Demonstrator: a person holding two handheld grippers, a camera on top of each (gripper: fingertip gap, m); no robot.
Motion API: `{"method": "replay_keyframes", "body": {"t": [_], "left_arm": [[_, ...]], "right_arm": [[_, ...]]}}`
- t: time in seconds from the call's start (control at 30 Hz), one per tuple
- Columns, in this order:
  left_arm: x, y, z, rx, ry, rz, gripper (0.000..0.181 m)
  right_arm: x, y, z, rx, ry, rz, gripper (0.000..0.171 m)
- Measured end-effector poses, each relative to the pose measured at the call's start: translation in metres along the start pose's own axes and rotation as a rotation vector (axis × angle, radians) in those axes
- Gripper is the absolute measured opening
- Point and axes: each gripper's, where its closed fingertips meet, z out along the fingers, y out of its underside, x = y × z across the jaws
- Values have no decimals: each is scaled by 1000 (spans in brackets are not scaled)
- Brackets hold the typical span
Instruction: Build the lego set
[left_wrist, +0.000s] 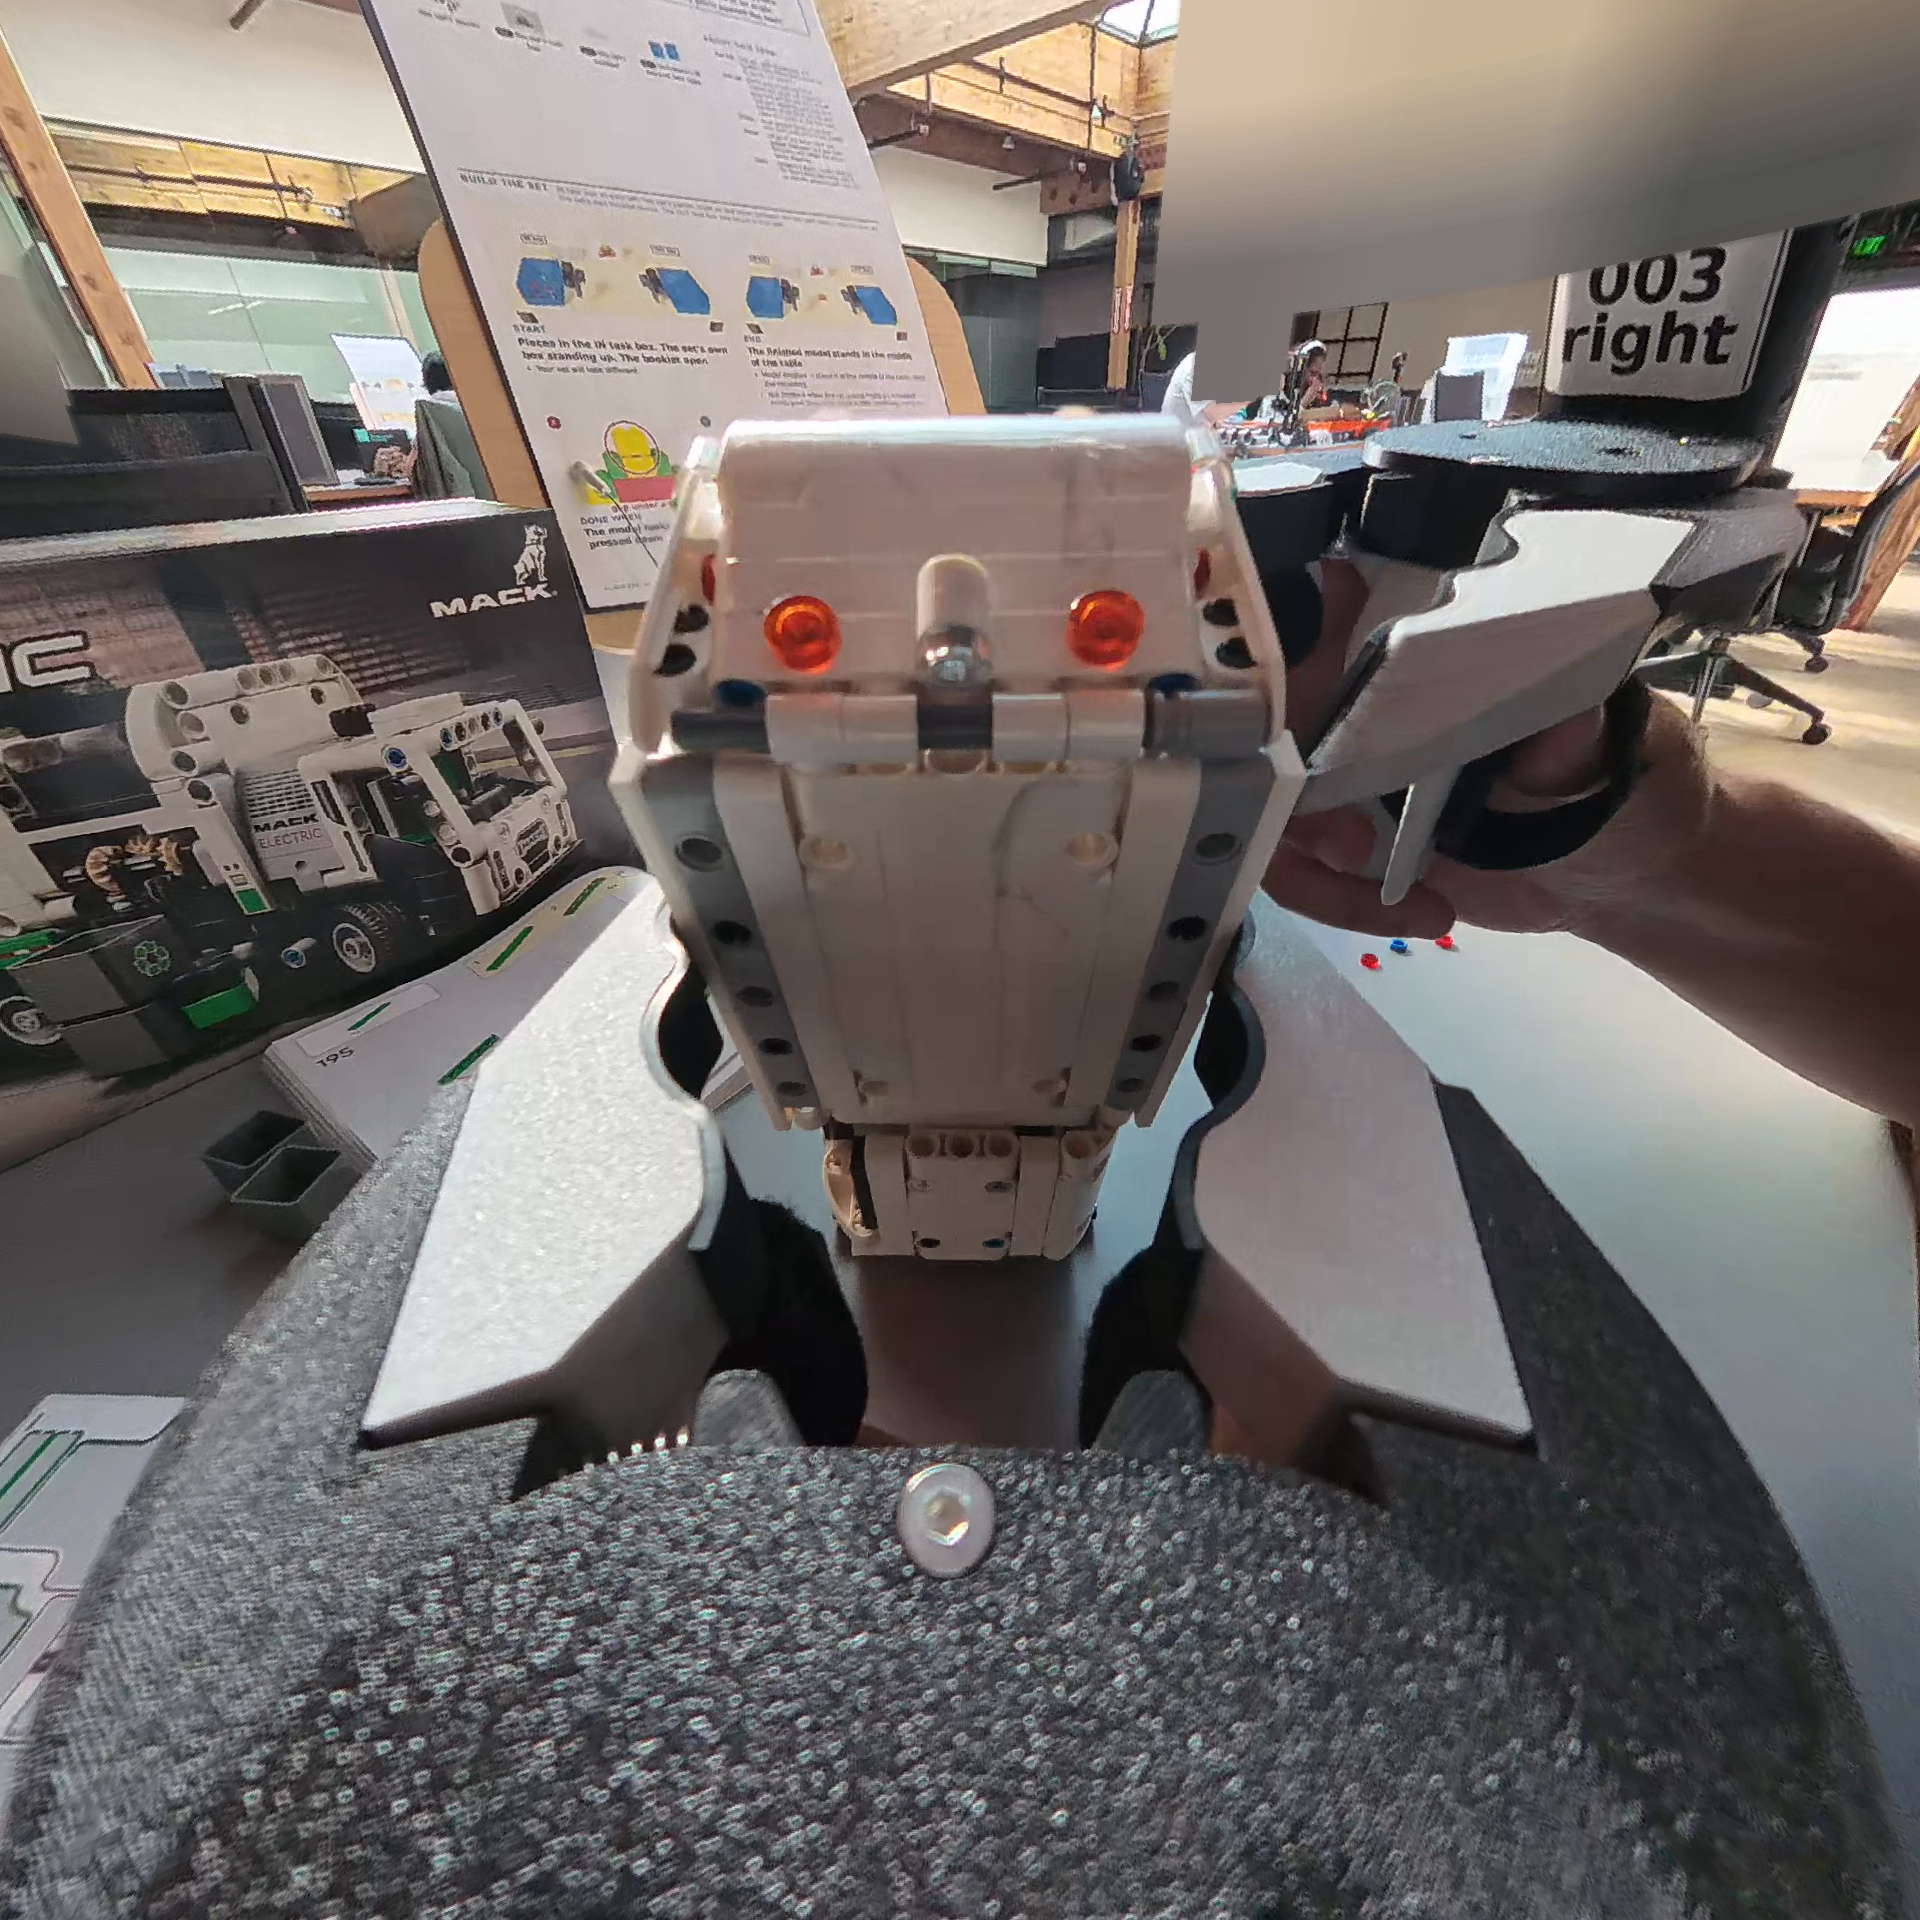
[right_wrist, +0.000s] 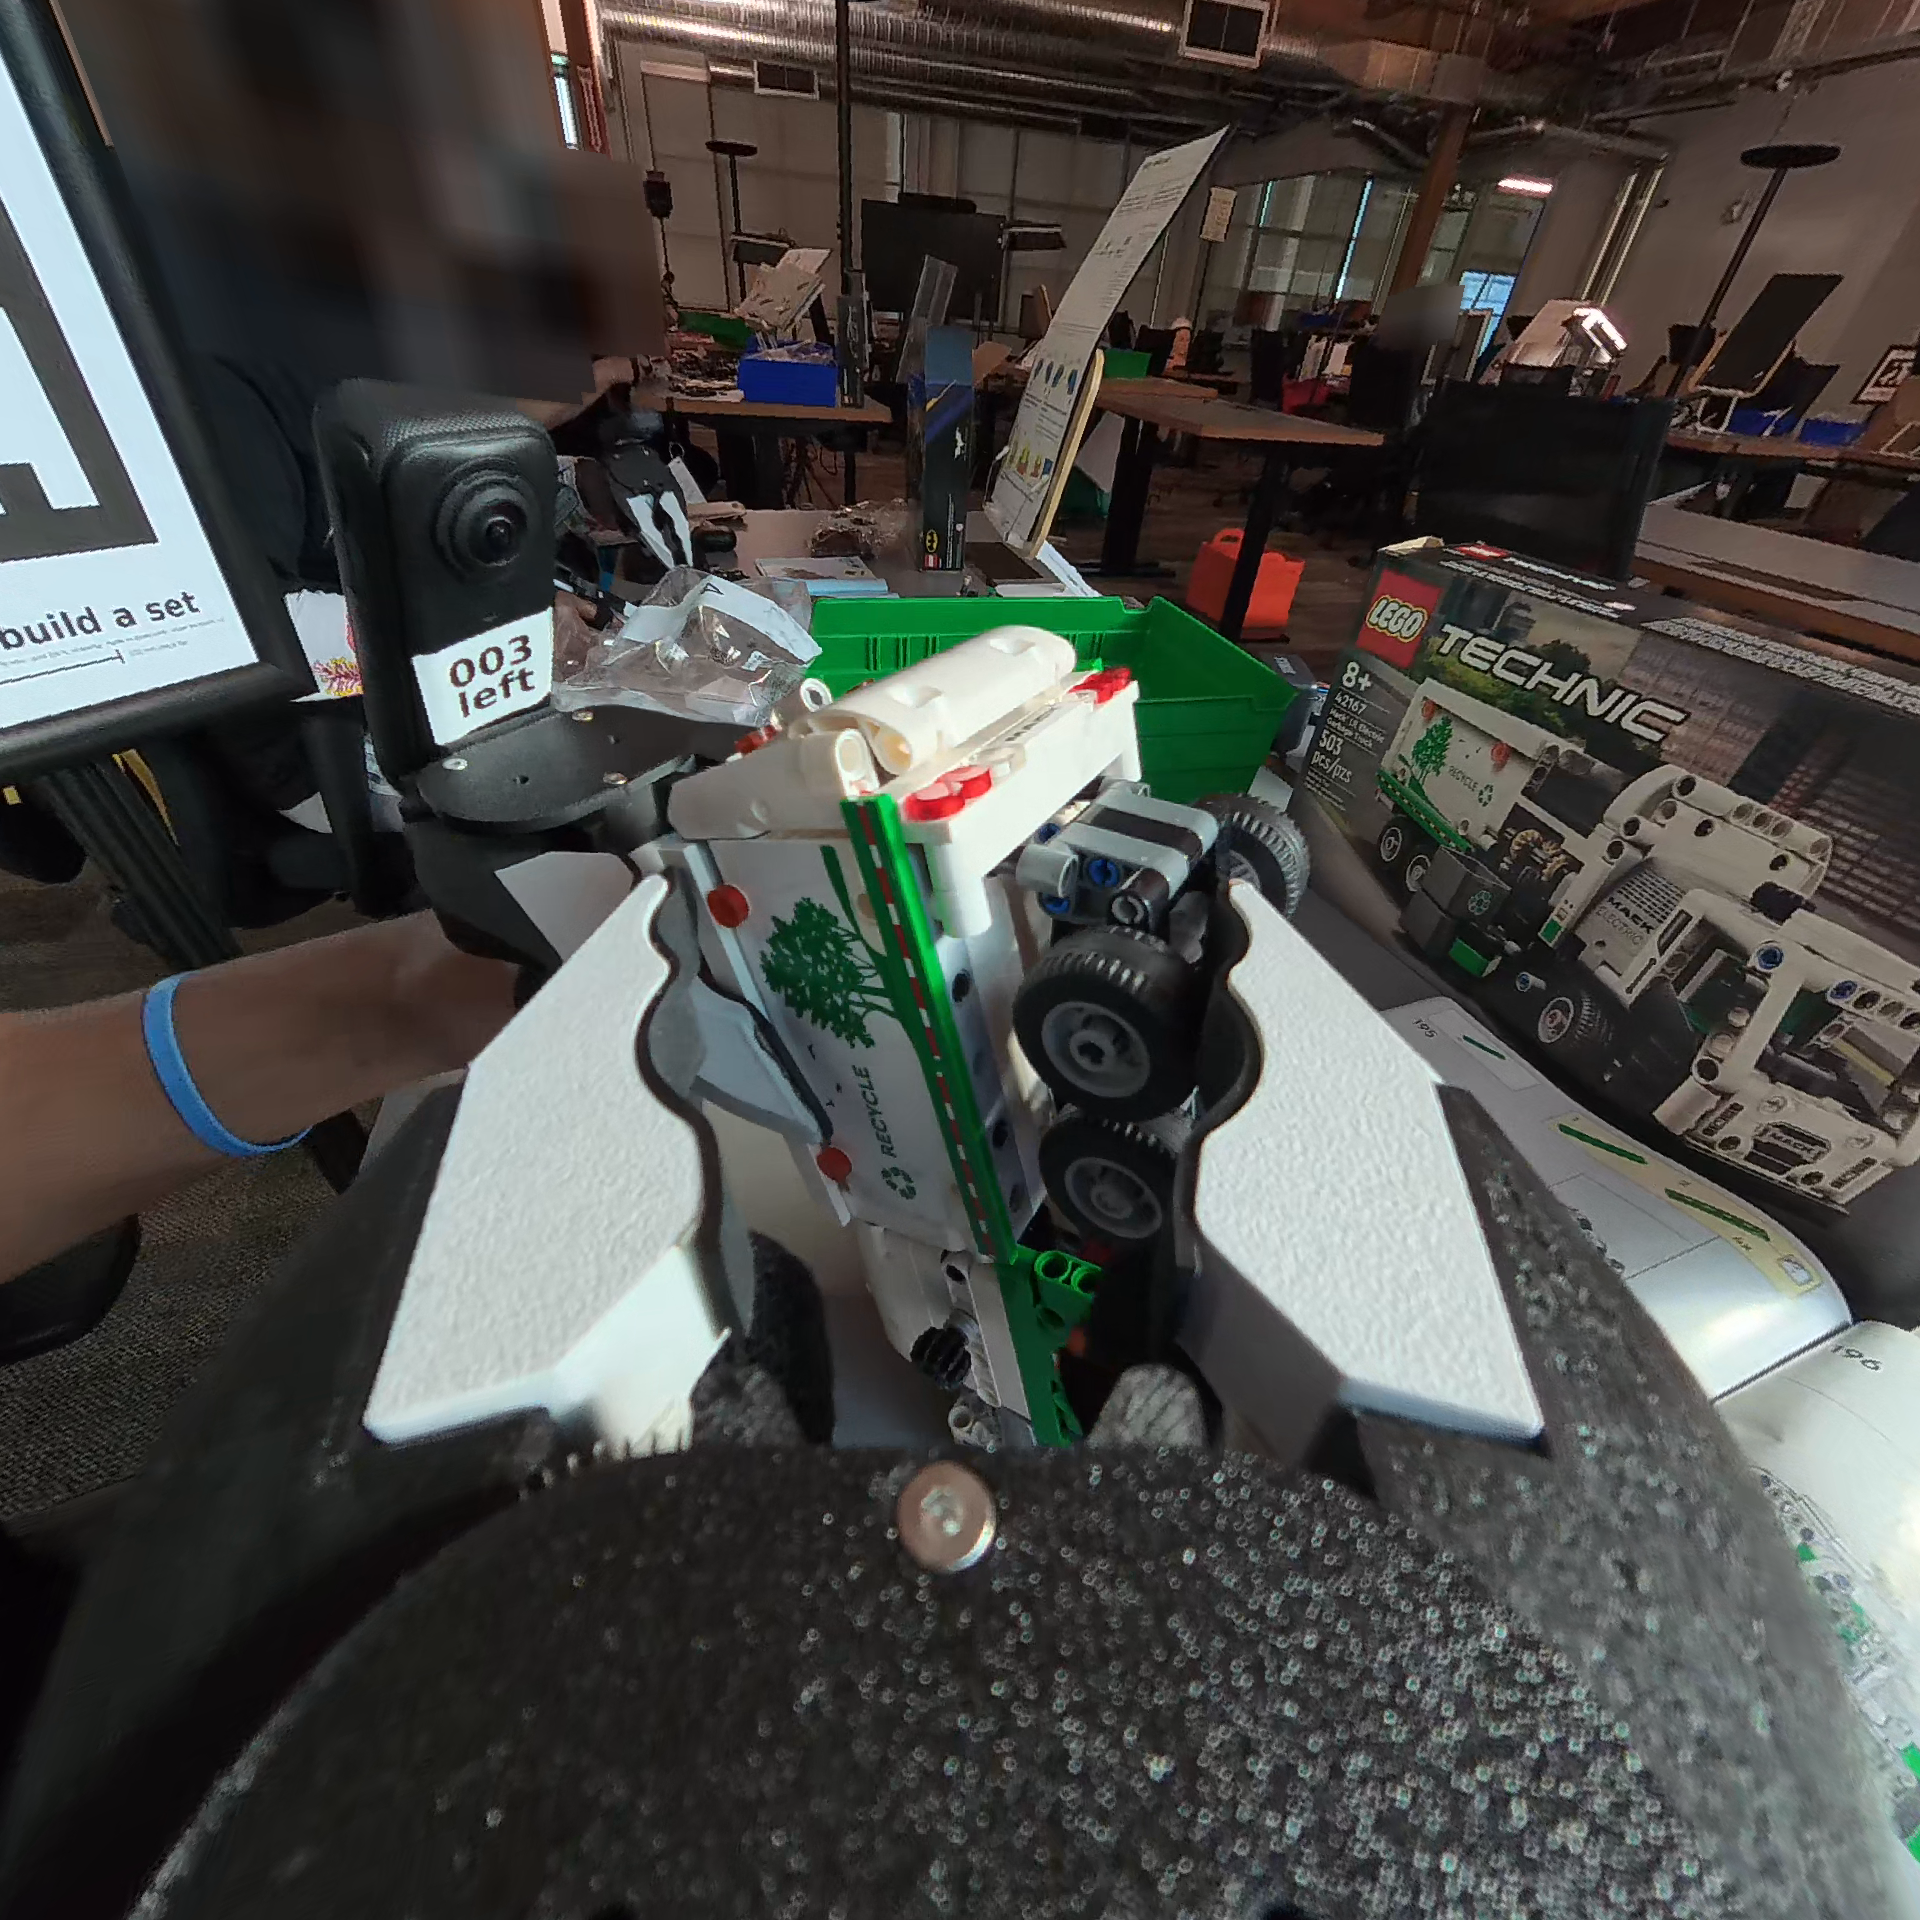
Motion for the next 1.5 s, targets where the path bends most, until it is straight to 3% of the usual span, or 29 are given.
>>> {"method": "replay_keyframes", "body": {"t": [0.27,0.47,0.57,0.77,1.03,1.17,1.5], "left_arm": [[2,5,0,-148,8,55,93],[5,4,-3,-172,30,107,97],[9,-1,-6,-175,70,106,94],[7,4,-2,-270,93,72,93],[7,5,1,-276,67,62,93],[7,6,1,-284,55,62,93],[8,5,-1,-302,45,60,93]], "right_arm": [[2,0,-4,8,-7,-30,93],[1,-1,-8,20,-33,-36,88],[0,-3,-11,35,-58,-25,76],[0,-1,-14,47,-63,-50,79],[-3,3,-12,-1,-41,-80,92],[-1,5,-11,-30,4,-105,89],[-1,-5,-11,-15,-5,87,84]]}}
